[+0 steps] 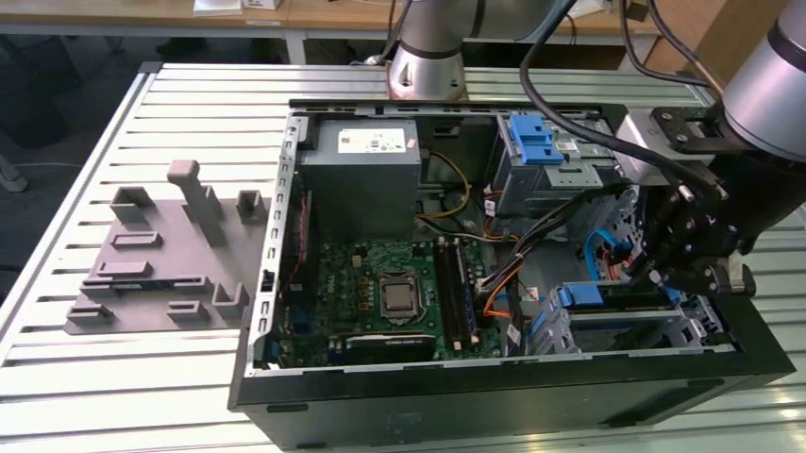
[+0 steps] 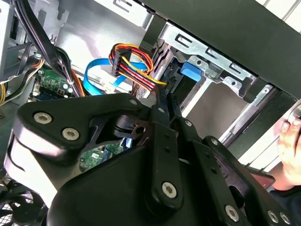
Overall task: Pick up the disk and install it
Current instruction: 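Insert the first disk wire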
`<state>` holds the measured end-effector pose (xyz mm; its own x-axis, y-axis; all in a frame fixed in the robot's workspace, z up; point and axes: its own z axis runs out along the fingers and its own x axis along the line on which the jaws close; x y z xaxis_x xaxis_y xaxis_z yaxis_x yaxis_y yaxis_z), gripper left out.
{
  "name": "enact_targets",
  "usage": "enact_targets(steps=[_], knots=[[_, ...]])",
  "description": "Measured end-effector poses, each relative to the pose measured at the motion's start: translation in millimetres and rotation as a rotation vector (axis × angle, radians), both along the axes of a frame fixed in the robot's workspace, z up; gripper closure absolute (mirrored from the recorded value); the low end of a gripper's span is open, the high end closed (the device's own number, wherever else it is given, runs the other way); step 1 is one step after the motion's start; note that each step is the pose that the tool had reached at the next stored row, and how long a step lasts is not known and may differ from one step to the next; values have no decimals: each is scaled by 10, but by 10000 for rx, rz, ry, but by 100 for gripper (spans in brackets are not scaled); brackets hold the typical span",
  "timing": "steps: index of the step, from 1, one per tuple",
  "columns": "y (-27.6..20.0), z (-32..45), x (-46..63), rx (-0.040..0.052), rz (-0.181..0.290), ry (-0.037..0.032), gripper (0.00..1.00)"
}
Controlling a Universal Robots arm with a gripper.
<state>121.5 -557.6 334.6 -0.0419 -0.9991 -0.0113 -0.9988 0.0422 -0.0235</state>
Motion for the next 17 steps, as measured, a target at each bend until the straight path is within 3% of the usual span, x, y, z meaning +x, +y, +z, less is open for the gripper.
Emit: enact_targets(steps=[9, 17], knots=[[-11, 2, 0, 77, 52, 0, 84], [-26, -2, 0, 73, 92, -6, 84]])
